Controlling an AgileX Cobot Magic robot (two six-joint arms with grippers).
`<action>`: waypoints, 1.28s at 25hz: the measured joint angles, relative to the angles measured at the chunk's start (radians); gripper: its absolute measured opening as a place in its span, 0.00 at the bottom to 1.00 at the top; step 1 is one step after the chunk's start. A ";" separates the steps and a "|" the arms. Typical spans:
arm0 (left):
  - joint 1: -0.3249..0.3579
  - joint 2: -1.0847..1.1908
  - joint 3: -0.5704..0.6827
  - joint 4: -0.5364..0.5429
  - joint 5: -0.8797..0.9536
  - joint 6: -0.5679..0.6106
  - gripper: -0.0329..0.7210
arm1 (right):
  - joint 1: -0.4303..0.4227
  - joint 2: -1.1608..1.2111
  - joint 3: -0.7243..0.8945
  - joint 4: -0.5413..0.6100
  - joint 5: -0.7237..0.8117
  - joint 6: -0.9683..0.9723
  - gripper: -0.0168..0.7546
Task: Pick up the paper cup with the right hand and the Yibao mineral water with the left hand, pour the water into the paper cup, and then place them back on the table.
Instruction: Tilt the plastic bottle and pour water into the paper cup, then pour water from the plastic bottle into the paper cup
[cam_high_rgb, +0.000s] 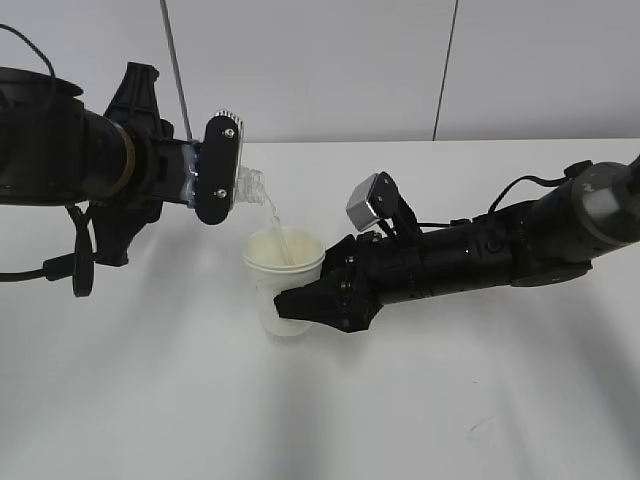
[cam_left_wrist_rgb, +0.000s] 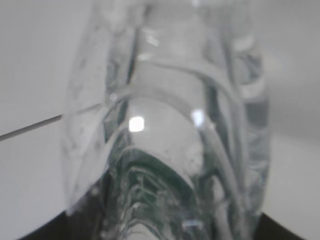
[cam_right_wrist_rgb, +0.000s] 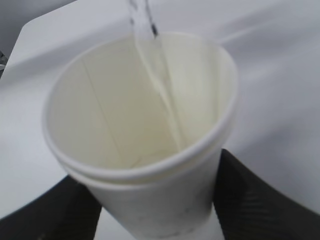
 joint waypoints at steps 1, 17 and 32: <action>0.000 0.000 0.000 0.001 0.000 0.000 0.45 | 0.000 0.000 0.000 0.000 0.000 0.000 0.67; 0.000 0.000 0.000 0.006 0.014 0.018 0.45 | 0.000 0.000 0.000 -0.002 0.002 0.000 0.67; 0.000 0.000 0.000 0.039 0.023 0.023 0.45 | 0.000 0.000 0.000 -0.002 0.003 0.000 0.67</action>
